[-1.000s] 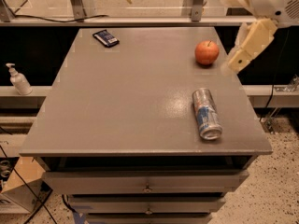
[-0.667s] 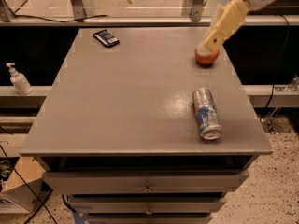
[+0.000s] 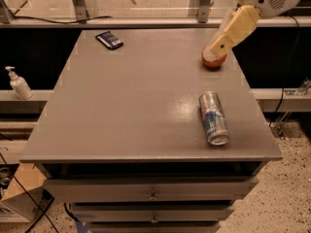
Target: Pick rxbar blueberry
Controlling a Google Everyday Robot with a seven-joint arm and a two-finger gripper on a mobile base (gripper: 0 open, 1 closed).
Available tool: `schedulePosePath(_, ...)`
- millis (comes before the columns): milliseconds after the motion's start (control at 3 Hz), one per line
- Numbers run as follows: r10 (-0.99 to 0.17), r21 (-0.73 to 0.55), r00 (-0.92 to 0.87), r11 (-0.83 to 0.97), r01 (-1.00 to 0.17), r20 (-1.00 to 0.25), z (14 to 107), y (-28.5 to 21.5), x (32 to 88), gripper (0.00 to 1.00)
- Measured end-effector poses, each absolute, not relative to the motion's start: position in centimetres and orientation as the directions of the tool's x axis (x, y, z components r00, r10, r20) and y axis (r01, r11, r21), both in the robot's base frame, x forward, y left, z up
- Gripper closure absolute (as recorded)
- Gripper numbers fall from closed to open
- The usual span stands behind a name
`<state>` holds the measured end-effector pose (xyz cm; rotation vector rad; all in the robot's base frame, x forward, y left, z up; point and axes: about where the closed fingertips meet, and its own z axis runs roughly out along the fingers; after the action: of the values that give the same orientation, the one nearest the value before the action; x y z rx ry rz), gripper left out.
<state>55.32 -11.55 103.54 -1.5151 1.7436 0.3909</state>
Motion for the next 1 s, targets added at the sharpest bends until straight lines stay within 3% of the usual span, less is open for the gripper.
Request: schedulePosePath(1000,-0.557,-0.179,-0.085,0.403,-0.898,-0.826,99.0,-5.4,65.3,0.00)
